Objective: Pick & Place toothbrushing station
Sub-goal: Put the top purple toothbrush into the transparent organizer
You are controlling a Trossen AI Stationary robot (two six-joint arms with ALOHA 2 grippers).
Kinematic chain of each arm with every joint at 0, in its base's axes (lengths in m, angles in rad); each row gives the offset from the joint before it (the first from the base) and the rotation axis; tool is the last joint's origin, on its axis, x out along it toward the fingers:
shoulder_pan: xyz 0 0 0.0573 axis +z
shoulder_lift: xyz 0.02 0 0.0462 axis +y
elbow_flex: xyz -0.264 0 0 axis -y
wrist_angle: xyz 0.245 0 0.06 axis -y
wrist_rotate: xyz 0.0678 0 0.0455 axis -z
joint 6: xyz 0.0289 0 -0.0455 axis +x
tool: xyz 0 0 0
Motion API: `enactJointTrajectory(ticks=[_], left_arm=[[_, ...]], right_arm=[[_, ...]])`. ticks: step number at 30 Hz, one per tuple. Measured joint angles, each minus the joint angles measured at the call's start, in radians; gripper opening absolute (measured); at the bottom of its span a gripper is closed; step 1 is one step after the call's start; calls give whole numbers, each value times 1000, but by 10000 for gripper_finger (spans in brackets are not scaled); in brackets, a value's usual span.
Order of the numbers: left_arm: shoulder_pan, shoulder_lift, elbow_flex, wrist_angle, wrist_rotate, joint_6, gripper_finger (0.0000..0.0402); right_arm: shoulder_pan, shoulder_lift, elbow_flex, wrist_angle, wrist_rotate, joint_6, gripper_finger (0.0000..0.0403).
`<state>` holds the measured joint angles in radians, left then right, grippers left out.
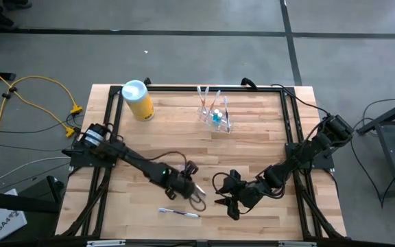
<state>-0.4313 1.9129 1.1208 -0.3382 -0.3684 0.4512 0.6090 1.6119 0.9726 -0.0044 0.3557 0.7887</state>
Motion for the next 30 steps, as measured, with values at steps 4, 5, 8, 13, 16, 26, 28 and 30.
enactJointTrajectory(ticks=[4,5,8,13,16,26,28,30], left_arm=[[-51,-6,-3,-13,-204,81,3],[-62,-6,-3,-9,-254,107,3],[-90,-9,-3,40,-403,172,3],[-126,-11,-2,169,-559,292,3],[-147,-12,-1,258,-621,378,3],[-220,-14,1,474,-729,573,3],[-230,-14,1,473,-740,574,3],[-240,-14,1,473,-742,579,3]], right_arm=[[0,0,0,0,0,2,160],[-2,0,0,0,1,4,160],[-13,0,0,1,1,5,160],[-37,0,0,2,-24,5,160],[-51,0,0,2,-37,4,160],[-107,-19,0,51,-100,-2,160],[-114,-33,0,49,-102,-3,160],[-125,-43,0,49,-115,-8,160]])
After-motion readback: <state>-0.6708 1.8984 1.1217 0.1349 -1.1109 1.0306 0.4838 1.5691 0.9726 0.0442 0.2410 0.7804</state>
